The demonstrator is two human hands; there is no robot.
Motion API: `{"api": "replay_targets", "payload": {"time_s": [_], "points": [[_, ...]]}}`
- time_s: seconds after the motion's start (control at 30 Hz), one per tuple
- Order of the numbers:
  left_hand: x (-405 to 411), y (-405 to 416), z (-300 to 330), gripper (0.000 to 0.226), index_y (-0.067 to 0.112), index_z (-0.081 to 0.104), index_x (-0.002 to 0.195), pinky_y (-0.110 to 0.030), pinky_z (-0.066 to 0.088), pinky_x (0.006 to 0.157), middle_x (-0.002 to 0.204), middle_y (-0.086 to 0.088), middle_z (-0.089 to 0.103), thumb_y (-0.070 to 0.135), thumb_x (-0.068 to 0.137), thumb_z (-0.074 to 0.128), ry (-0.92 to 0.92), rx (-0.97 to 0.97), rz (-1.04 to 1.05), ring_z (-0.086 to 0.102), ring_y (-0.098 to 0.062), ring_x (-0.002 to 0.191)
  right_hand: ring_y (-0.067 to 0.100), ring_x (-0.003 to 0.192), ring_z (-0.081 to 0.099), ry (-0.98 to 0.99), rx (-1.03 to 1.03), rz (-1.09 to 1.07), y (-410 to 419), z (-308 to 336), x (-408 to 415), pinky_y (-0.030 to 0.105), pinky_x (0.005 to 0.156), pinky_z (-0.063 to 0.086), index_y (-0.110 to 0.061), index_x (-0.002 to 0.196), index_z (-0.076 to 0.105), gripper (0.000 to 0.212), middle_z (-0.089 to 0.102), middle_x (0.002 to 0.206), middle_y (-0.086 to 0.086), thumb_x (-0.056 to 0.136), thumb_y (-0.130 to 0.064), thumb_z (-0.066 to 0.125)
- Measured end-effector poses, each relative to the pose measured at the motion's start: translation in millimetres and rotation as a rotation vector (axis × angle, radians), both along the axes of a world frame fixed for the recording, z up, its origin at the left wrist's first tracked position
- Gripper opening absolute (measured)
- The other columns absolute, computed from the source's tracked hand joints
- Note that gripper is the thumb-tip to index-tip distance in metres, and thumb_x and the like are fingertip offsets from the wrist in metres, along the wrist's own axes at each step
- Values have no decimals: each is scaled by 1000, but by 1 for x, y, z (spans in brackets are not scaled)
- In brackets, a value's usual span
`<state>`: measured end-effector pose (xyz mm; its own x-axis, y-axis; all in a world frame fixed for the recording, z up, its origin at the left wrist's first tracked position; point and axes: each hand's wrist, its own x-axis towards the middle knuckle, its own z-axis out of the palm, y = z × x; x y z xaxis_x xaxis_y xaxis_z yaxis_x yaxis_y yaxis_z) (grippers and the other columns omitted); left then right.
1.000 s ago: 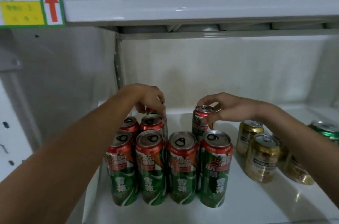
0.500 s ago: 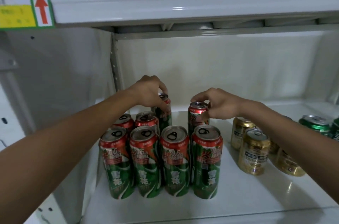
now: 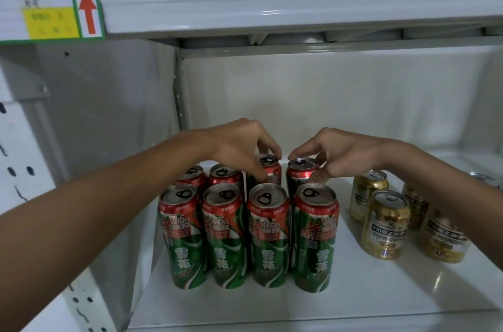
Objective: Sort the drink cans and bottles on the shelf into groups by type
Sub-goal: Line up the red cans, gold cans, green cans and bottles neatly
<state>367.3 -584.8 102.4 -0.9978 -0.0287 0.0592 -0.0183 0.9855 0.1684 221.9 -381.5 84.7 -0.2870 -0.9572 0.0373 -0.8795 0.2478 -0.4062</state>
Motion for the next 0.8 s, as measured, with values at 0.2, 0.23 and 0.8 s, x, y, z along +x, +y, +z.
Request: {"api": "replay_targets", "payload": {"time_s": [0.2, 0.23, 0.8], "points": [[3, -1, -2, 53, 43, 67, 130, -18, 50, 76, 131, 18, 65, 33, 81, 86, -148, 98, -70, 60, 26, 82, -4, 110, 67, -118, 74, 43, -4, 5, 5, 30, 98, 56, -24, 134, 66, 56, 70, 128, -16, 83, -6, 80], [4, -1, -1, 52, 43, 67, 130, -17, 50, 76, 131, 17, 64, 31, 82, 85, -163, 116, -77, 61, 26, 83, -2, 113, 66, -139, 96, 29, -4, 6, 3, 28, 97, 56, -24, 135, 65, 57, 67, 132, -14, 83, -5, 80], [35, -20, 9, 50, 33, 60, 136, -37, 49, 101, 123, 11, 61, 60, 94, 61, -311, -81, 242, 60, -16, 117, 43, 103, 73, -621, 207, -131, 0, -14, -9, 43, 73, 63, -15, 121, 71, 31, 75, 117, 16, 101, -35, 59]]}}
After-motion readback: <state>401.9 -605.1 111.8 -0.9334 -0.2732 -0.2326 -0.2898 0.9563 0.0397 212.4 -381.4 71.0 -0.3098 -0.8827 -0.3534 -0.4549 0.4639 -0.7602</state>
